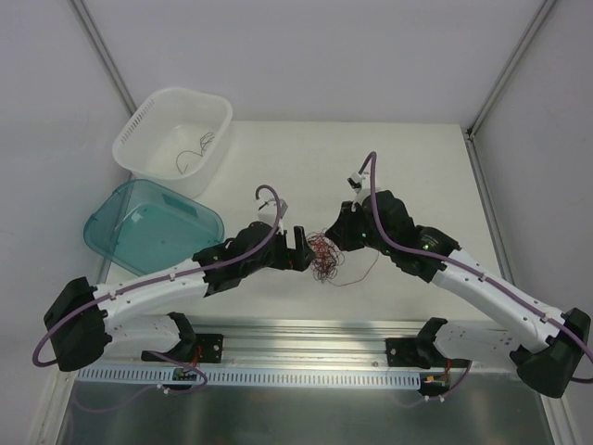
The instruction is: Untangle the cables
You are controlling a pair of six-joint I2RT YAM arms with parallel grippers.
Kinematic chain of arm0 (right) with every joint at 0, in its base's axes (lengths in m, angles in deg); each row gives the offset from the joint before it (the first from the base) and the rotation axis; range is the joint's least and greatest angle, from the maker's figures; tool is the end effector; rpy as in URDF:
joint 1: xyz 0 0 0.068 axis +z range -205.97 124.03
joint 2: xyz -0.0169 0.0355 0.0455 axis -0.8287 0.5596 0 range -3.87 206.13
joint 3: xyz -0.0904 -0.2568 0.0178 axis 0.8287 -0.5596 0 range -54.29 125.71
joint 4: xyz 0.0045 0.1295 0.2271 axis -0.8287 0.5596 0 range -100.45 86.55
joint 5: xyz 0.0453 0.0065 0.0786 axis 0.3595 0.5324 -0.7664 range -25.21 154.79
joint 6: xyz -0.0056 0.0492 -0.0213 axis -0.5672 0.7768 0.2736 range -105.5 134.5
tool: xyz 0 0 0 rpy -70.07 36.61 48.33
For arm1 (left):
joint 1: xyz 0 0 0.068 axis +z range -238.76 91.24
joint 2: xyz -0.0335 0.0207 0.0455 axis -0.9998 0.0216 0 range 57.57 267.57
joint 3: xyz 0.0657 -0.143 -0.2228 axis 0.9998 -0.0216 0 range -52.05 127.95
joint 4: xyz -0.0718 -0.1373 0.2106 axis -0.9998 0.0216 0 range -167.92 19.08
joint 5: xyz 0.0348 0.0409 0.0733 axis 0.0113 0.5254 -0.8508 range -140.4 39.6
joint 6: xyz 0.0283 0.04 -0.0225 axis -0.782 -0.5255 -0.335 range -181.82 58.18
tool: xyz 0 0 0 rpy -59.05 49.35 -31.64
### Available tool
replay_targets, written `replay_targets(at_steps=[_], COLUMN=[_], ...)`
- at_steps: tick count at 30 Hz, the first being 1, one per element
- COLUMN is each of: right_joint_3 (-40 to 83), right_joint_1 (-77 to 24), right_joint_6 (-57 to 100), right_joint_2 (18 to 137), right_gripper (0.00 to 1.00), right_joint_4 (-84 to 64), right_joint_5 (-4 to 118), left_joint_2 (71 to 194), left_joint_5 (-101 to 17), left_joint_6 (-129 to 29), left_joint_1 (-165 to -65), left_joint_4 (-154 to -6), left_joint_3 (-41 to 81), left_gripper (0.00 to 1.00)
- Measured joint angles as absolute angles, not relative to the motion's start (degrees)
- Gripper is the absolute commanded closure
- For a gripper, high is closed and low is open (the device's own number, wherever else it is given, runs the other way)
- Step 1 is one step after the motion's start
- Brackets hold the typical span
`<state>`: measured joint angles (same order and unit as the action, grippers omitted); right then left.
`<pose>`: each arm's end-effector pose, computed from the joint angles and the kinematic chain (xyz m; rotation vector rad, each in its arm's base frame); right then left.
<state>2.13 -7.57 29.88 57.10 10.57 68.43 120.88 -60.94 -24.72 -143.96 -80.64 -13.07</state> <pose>0.1609 0.1776 0.3375 -0.5501 2.0017 0.6348 0.1485 -0.2021 0.2630 0.1950 2.0380 -0.8708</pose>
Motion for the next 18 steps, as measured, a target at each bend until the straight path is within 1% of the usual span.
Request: replay_targets(at_steps=[4,7,10,11,13,14,17,18], right_joint_3=[3.6,3.6,3.6,3.6,3.5,3.5,3.0,3.0], right_joint_1=[-6.3,-6.0,-5.3,-5.1,-4.6,-4.2,-3.2,-2.9], right_joint_6=[29.8,29.9,30.0,30.2,30.6,30.9,31.6,31.8], right_joint_2=[57.2,57.2,57.2,57.2,57.2,57.2,57.2,57.2], right_gripper=[0.99,0.99,0.99,0.99,0.99,0.99,0.99,0.99], right_joint_4=[11.2,11.8,12.1,12.1,12.1,12.1,11.9,12.0], right_joint_5=[69.2,69.9,70.2,70.2,70.4,70.4,70.4,70.4], left_joint_2=[127.7,131.8,134.1,134.5,135.1,135.5,137.6,138.4], left_joint_5=[-61.0,-60.8,-60.5,-60.5,-60.5,-60.6,-61.1,-61.3], left_joint_6=[-23.3,-21.7,-19.5,-18.7,-17.1,-16.1,-13.9,-13.1], left_joint_1=[-144.2,-144.3,-144.3,-144.3,-144.4,-144.4,-144.5,-144.6], left_joint_4=[-81.3,-83.0,-86.0,-87.3,-89.9,-91.0,-93.7,-94.4], left_joint_3=[-12.9,-12.9,-12.9,-13.0,-13.3,-13.4,-13.6,-13.7], left_gripper=[0.14,0.17,0.26,0.31,0.36,0.4,0.5,0.61])
